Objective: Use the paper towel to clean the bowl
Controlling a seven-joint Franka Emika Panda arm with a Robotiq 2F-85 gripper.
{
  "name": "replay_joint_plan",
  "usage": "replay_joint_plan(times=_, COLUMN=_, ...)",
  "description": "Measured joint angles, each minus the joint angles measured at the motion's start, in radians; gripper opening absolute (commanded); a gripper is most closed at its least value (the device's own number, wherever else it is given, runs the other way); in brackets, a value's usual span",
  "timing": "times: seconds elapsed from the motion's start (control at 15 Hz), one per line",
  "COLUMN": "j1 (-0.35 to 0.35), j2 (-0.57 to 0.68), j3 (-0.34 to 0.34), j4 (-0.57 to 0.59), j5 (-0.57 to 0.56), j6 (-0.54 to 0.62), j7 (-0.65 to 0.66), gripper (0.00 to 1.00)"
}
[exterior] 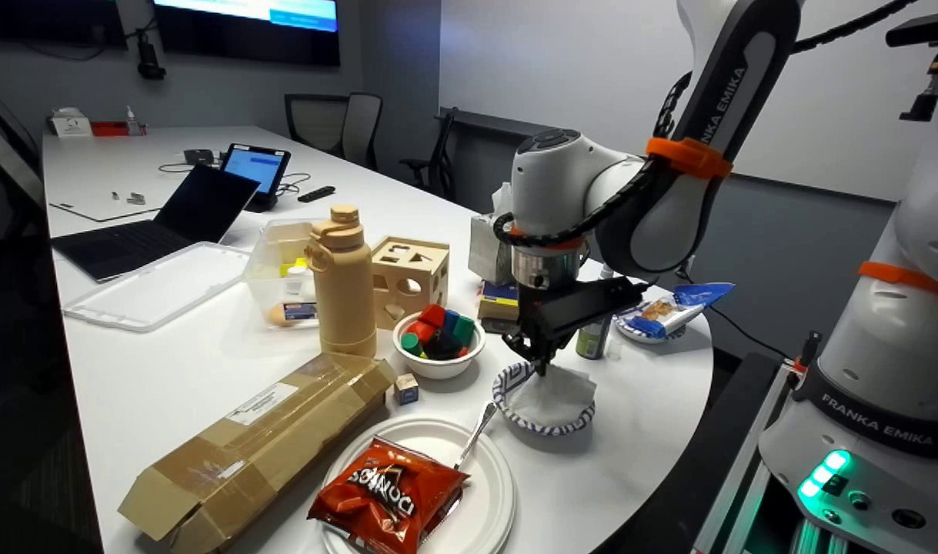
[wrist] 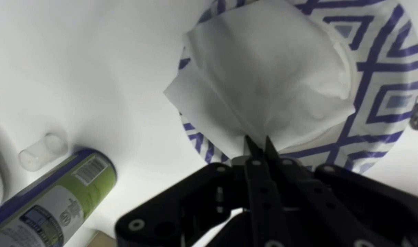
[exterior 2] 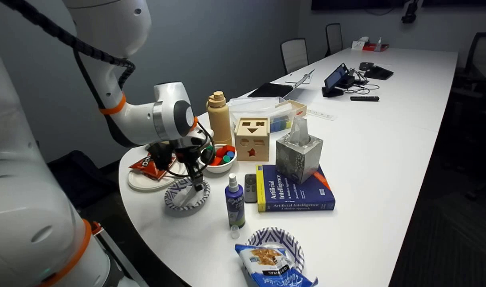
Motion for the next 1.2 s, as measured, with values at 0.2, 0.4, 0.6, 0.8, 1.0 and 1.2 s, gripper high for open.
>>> replay_joint_plan(times=0.2, j1=-0.001, j2=0.026, j3=0.008, j4=0.001, j5=0.051, j6=0.057, j7=-0.031, gripper=0.01)
replay_joint_plan(times=0.4, j1=-0.005, j2=0.015, j3=-0.001, j4=0.008, j5=0.051, j6=0.102, j7=0.008, gripper=0.01)
replay_joint_plan(times=0.6, j1=-0.005, j2=-0.029, j3=-0.021, j4=0.006, j5=0.037, j6=0.121, j7=0.064, gripper=0.01)
replay_joint_plan(times=0.8, j1=-0.005, j2=-0.098, j3=-0.039, j4=0.006, j5=-0.018, j6=0.07, j7=0.128, gripper=0.01)
replay_joint_plan(times=1.0, j1=-0.005, j2=-0.199, j3=-0.034, j4=0.006, j5=-0.088, j6=-0.097, j7=0.205, gripper=0.01)
replay_joint_plan(times=1.2, j1=0.006, j2=-0.299, j3=-0.01, j4=0.006, j5=-0.131, j6=-0.296, j7=0.267, gripper=0.01)
